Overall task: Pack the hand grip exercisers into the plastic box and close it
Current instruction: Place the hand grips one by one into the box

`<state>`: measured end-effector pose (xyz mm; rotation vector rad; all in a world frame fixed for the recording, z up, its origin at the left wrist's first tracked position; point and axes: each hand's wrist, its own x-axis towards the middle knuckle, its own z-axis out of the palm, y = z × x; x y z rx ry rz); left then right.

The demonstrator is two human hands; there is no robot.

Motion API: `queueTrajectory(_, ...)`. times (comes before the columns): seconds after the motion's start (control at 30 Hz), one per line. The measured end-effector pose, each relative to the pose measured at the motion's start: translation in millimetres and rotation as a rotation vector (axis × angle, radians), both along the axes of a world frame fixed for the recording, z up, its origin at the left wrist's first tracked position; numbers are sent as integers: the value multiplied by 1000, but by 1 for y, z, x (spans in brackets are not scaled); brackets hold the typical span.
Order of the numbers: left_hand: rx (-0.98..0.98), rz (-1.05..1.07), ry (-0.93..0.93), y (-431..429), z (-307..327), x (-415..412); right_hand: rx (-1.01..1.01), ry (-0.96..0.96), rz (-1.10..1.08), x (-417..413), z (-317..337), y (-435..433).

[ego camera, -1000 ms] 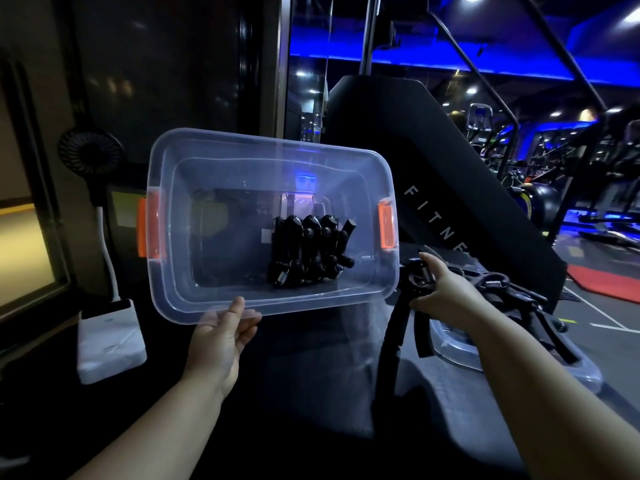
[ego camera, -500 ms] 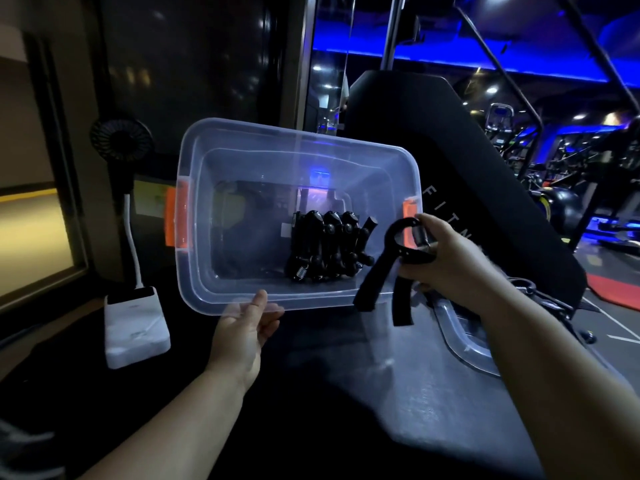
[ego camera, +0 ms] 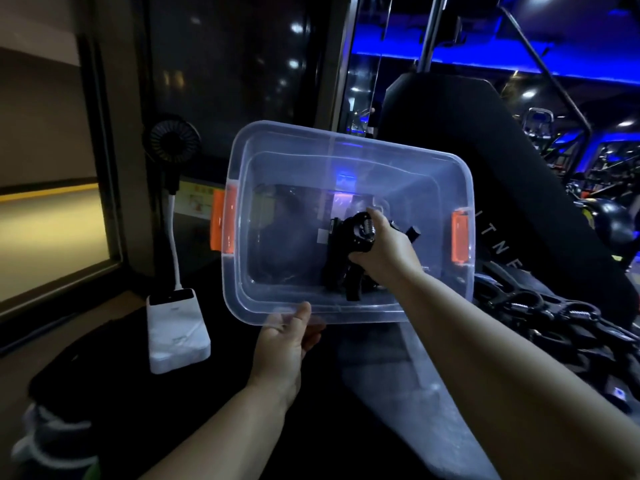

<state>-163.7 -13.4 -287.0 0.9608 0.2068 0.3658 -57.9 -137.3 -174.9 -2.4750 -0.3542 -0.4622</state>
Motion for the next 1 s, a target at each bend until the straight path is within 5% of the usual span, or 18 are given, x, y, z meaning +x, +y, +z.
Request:
queueTrajectory(0.7,-2,-51,-31,5,-12,7,-458,-31,-120,64,-9,49)
queueTrajectory(1.0,-14,-54,-58,5,-12,6,-690,-286,-288,64,-16,53)
